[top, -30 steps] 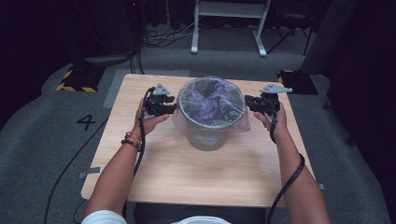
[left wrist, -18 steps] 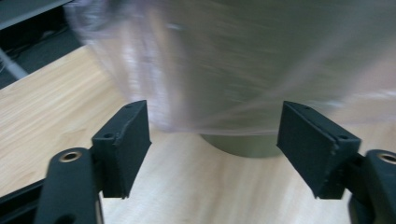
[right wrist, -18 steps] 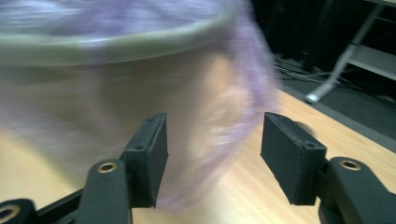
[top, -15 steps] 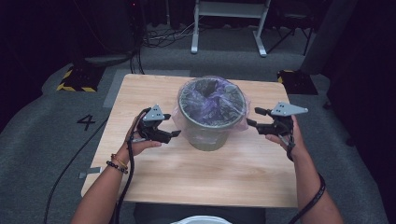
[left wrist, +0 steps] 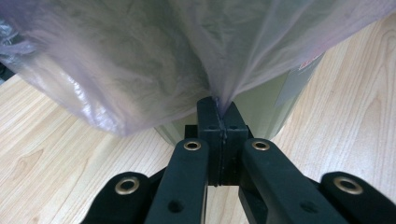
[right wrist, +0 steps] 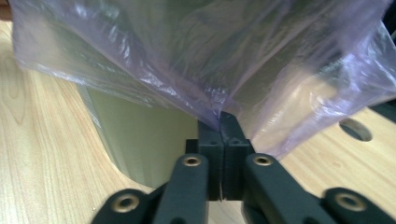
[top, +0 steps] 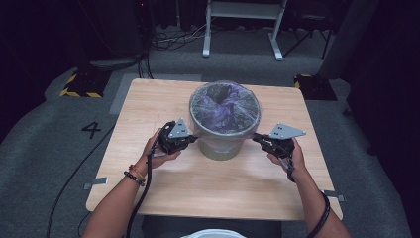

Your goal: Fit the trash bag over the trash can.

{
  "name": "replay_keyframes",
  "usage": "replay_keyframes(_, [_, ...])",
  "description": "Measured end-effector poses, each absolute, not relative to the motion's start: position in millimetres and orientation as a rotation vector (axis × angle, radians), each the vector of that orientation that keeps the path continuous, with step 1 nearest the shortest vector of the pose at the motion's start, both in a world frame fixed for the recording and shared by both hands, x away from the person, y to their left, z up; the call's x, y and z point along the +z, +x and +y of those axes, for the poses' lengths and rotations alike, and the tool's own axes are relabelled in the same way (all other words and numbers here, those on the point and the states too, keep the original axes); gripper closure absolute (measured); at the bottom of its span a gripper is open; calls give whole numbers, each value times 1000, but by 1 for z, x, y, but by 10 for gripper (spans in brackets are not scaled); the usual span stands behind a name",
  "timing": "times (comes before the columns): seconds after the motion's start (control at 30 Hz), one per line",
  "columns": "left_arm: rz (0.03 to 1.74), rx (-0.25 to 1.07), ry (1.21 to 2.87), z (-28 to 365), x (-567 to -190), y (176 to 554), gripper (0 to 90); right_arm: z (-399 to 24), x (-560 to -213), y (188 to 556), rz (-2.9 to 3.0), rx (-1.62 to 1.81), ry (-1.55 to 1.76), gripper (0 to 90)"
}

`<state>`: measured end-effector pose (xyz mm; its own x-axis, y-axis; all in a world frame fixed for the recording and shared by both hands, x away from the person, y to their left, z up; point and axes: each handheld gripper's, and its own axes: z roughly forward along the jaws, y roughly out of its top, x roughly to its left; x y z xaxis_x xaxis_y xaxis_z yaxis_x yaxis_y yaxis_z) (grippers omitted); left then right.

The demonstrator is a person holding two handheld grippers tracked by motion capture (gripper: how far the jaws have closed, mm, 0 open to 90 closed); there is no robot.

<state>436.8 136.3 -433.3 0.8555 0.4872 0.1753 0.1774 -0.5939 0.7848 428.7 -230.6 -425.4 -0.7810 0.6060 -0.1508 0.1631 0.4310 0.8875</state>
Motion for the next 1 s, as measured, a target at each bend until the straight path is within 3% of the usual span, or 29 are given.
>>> replay_keyframes(0.3, [529,450,2270,145,-453,436,898,-240,-448,431,2311,1295,722,900])
replay_keyframes(0.33, [529,450,2270,145,-453,436,839,-240,-448,431,2311,1295,722,900])
replay_keyframes(0.37, [546,455,2262,148,-455,434,839,-241,-451,431,2317,1290,742,900])
replay_keyframes(0.4, [576,451,2239,154,-456,431,658,-245,-455,431,2332,1303,756,899])
replay_keyframes(0.43, [576,451,2239,154,-456,431,537,-245,-455,431,2332,1303,756,899])
replay_keyframes(0.47, [610,449,2229,157,-456,430,443,-249,-457,430,2341,1328,760,844])
replay_keyframes(0.57, [644,401,2194,171,-455,422,416,-253,-457,428,2338,1354,757,792])
replay_keyframes(0.63, [681,376,2178,181,-456,414,268,-261,-456,424,2317,1366,791,665])
replay_keyframes(0.67, [687,360,2164,184,-457,410,243,-263,-456,423,2315,1374,793,602])
replay_keyframes(0.7, [687,360,2164,184,-457,410,224,-263,-456,423,2315,1374,793,602])
replay_keyframes(0.73, [706,308,2177,190,-459,406,182,-268,-455,421,2294,1365,821,480])
replay_keyframes(0.77, [706,308,2177,190,-459,406,137,-268,-455,421,2294,1365,821,480])
replay_keyframes(0.83, [747,305,2196,195,-466,399,184,-274,-448,418,2277,1351,832,380])
replay_keyframes(1.0, [742,323,2238,199,-478,389,163,-283,-426,415,2228,1379,842,269])
